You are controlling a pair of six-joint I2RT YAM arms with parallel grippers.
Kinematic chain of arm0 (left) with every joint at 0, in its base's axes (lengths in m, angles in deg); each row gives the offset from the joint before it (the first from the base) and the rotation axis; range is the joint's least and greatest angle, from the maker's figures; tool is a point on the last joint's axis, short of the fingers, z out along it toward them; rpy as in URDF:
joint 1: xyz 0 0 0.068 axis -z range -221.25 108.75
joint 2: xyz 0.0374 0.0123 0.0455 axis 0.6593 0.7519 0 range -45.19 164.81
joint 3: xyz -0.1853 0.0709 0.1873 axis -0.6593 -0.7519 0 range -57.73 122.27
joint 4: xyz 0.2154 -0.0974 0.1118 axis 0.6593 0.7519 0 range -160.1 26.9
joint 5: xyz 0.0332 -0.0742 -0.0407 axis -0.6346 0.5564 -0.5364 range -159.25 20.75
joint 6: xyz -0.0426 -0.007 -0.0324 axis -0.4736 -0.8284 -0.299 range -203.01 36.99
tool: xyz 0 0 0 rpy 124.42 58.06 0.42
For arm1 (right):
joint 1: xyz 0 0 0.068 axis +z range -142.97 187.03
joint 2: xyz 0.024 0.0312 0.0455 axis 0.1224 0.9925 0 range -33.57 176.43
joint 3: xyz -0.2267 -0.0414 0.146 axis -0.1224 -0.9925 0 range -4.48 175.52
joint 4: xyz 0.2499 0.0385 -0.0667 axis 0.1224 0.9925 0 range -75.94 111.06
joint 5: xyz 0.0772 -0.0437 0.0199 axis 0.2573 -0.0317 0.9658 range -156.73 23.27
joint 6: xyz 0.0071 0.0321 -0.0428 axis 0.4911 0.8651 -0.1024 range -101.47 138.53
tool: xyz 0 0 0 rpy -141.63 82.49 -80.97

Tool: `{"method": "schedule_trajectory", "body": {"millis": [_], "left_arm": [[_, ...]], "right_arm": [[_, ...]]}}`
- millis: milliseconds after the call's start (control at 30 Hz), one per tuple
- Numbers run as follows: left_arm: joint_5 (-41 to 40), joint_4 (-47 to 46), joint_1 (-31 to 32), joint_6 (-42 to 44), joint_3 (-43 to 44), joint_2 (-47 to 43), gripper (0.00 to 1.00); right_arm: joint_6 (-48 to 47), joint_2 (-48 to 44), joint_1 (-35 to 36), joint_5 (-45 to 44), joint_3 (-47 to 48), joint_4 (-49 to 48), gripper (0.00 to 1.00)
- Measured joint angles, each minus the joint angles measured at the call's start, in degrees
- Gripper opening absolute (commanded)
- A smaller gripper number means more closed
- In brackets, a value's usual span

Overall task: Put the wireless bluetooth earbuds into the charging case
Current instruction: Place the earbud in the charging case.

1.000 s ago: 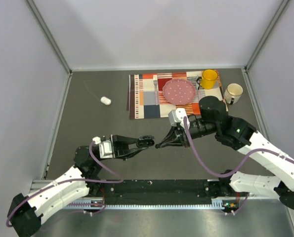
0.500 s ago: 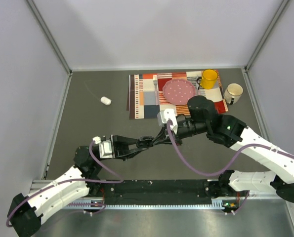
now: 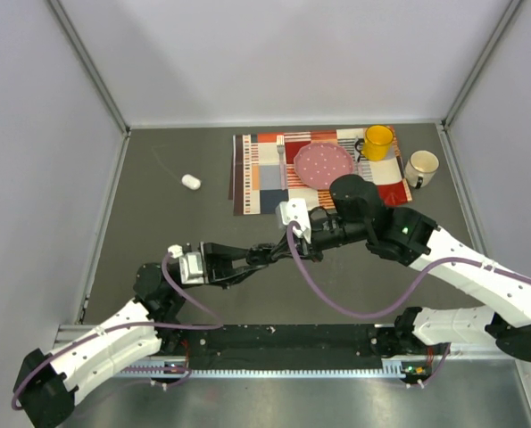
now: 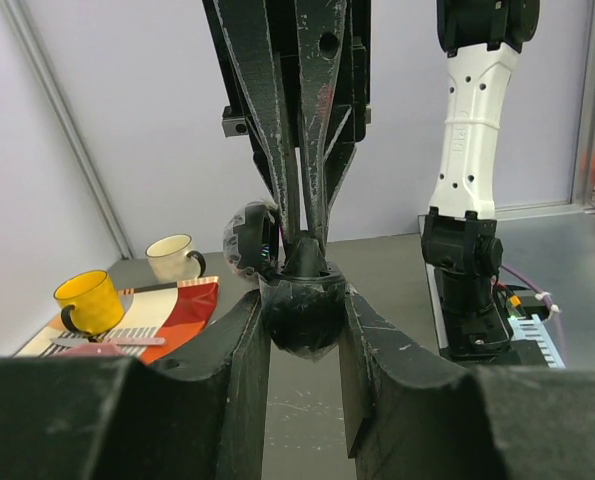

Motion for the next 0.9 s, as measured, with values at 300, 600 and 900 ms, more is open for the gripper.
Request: {"method": "schedule_trajectory", "body": {"millis": [300,600,900], "left_arm": [[-2.4,0.2,0.0,0.1,-0.4,-1.4,0.00],[-4.2,-1.4,0.0,0.3,-0.5,-2.2,0.00],[-5.2,-0.4,0.0,0.7,-0.5,-2.8,0.00]], "right_arm": [[0.0,-0.2,0.0,-2.2,0.0,-0.2,0.19],[0.2,-2.7,0.0,-5.4,0.0,0.7,0.30],[2.2,-8.1,0.0,-7.5,-3.0,-2.6,0.65]]}}
